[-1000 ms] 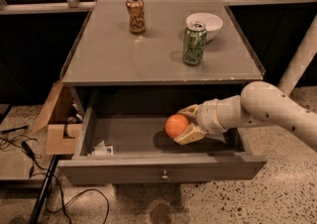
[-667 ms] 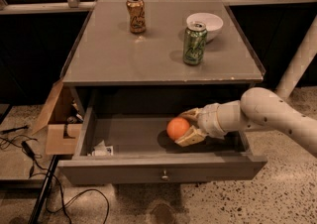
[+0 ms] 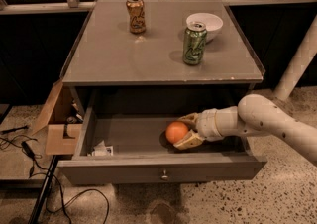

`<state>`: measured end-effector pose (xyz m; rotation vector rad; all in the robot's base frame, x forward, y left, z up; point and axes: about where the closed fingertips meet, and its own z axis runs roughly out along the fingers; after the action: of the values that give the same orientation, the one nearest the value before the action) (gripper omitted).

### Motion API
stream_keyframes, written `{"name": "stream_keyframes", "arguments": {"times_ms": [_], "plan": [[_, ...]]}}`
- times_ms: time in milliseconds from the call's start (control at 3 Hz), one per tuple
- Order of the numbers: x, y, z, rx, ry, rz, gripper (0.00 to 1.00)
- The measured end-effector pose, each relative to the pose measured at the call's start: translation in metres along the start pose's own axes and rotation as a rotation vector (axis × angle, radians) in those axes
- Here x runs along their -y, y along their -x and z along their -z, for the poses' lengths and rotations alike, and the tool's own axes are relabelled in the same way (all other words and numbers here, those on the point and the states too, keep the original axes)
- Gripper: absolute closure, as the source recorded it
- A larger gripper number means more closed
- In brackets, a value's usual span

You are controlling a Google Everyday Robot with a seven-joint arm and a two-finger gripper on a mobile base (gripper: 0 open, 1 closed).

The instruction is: Place orange into top drawer

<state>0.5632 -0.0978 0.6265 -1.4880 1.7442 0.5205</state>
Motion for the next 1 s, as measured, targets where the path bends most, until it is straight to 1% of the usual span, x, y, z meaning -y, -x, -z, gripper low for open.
{"name": "stream_keyframes", "arguments": {"times_ms": [333, 667, 1000], "plan": [[-0.0005, -0.0034, -0.0080, 0.016, 0.009, -0.002, 1.00], [-0.0005, -0.0035, -0.0082, 0.016, 0.009, -0.002, 0.81], [-0.0006, -0.0035, -0.0082, 0.016, 0.010, -0.002, 0.58]]}}
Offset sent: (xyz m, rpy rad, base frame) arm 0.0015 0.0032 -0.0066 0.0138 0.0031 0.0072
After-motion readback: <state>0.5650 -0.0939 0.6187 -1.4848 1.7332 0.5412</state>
